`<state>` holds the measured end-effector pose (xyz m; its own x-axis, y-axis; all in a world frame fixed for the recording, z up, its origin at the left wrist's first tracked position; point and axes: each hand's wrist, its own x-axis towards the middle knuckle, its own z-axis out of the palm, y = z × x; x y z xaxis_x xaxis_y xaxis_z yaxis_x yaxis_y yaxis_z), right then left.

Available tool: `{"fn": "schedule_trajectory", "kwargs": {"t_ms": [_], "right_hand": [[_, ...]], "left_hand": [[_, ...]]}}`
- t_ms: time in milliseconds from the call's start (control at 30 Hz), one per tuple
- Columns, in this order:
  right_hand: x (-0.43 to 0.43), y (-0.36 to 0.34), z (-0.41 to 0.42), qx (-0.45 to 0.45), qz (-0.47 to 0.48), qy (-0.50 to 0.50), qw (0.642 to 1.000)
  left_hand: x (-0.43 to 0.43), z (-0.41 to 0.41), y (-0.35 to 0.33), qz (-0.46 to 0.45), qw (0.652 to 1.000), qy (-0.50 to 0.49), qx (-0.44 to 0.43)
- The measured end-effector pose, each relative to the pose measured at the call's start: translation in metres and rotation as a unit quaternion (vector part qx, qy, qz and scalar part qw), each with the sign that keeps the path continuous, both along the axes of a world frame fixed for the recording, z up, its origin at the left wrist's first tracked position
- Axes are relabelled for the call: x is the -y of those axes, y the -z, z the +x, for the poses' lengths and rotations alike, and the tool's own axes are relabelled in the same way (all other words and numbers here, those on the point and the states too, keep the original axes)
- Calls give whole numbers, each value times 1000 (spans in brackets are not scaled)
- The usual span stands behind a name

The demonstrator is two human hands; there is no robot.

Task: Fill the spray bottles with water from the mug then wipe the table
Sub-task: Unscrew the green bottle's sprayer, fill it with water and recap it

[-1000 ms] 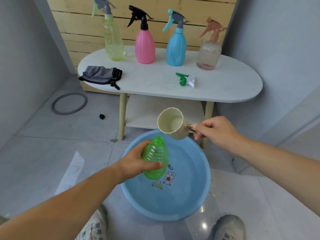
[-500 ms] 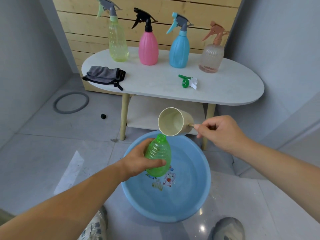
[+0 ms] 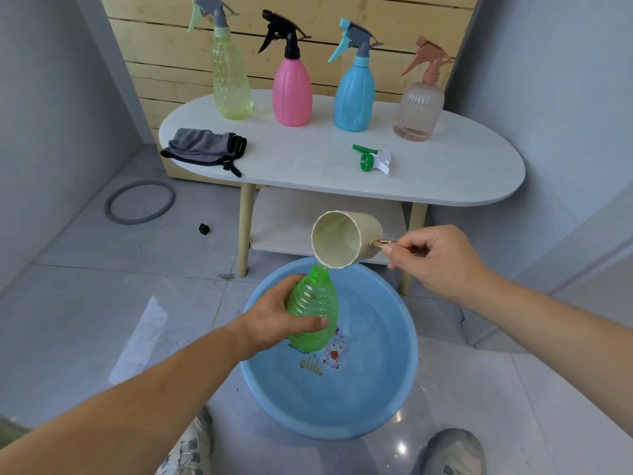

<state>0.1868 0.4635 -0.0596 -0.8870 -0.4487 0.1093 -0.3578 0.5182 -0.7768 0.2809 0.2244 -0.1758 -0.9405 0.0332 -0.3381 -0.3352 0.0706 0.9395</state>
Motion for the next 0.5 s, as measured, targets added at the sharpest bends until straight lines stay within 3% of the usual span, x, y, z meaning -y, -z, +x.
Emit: {"fn": "schedule_trajectory", "kwargs": {"t_ms": [500], "right_hand": [[-4,5,-6,-58,15,-13,998]], "left_hand": [[1,-1,5,-2,1000,-7,2]]}}
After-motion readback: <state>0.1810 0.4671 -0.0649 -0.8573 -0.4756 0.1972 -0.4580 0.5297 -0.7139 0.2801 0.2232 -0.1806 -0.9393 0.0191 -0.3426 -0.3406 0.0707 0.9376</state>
